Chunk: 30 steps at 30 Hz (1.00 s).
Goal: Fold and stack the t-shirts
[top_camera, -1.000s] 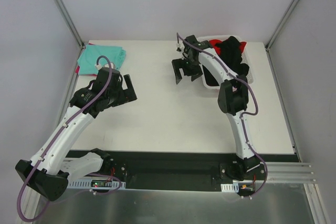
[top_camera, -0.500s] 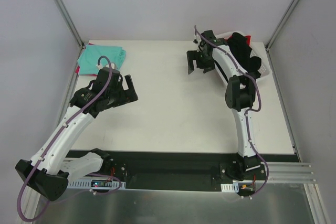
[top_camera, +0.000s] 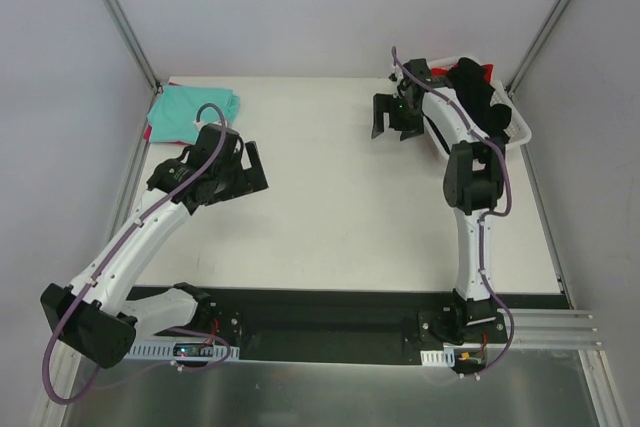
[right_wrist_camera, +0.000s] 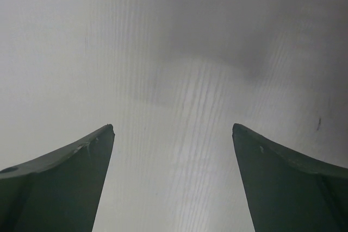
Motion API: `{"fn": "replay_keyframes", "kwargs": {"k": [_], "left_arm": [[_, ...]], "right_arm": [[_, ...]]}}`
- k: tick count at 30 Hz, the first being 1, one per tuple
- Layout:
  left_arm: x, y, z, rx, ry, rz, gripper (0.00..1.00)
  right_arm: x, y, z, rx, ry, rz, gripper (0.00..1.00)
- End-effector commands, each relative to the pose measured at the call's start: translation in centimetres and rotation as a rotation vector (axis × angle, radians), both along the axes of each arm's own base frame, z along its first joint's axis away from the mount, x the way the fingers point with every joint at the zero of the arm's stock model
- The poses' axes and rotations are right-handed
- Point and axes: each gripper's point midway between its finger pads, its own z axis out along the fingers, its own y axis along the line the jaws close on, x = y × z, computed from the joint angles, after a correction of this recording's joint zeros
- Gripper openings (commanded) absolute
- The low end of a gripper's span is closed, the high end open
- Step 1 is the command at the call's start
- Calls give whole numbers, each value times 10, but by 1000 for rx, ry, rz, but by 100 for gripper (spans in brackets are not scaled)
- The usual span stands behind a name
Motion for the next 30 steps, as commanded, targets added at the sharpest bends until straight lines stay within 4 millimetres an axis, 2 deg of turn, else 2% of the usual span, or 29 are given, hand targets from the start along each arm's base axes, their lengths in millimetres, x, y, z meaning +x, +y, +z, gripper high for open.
{"fn": "replay_keyframes", "kwargs": {"k": [1,2,3,5,6,7,9,10,11,12,13,14,15,16,17,18,19,20,21,22,23,25,27,29,30], "left_arm": [[22,-7,3,-18,-37,22,99],[25,-10,1,-17,-29,17,99],[30,-14,2,-21,-42,10,99],[37,-21,7,-27,-56,-10,99],[43,-26,10,-38,-74,-19,99],[48,-33,17,-57,-88,-37,99],[61,-46,15,-65,-90,-60,99],[67,-54,21,-87,-103,-79,99],[74,-63,13,-84,-81,-94,99],[79,-70,12,-96,-79,-109,99],[91,-80,21,-114,-111,-120,99],[98,-92,9,-103,-89,-140,99],[104,-101,8,-114,-87,-152,99],[119,-113,20,-149,-122,-166,99],[126,-129,4,-172,-73,-200,99],[134,-139,2,-190,-67,-214,99],[148,-152,16,-223,-96,-230,99],[156,-167,-4,-242,-42,-257,99],[162,-176,-5,-261,-33,-274,98],[172,-186,4,-283,-53,-283,97],[176,-191,-7,-280,-32,-285,96],[176,-191,-6,-276,-37,-272,95],[173,-178,-6,-242,-51,-236,95],[156,-161,-1,-210,-63,-217,96],[144,-150,-12,-181,-34,-205,96]], "right_arm": [[-46,23,108,80,-135,52,93],[-55,20,118,71,-142,50,93],[-69,17,143,83,-178,45,94],[-87,11,166,84,-195,27,93],[-100,6,186,87,-223,8,94],[-110,2,197,83,-230,-6,94],[-138,-14,197,33,-179,-38,94],[-158,-21,216,35,-222,-49,94],[-169,-29,218,15,-234,-63,94],[-180,-36,225,5,-259,-77,94],[-203,-46,228,0,-278,-108,95],[-216,-58,232,-27,-292,-136,96],[-229,-63,231,-31,-289,-151,96],[-241,-72,222,-57,-270,-179,96],[-266,-75,231,-16,-296,-201,96],[-277,-78,230,-2,-294,-214,96],[-290,-80,230,9,-297,-222,96],[-309,-81,227,43,-297,-228,96],[-318,-84,227,47,-311,-236,96],[-324,-86,223,42,-312,-229,96],[-328,-91,216,16,-308,-227,96],[-328,-95,211,-22,-315,-186,96],[-320,-91,202,-37,-269,-175,95],[-308,-78,200,-3,-269,-122,95],[-300,-77,196,-7,-266,-121,95]]}}
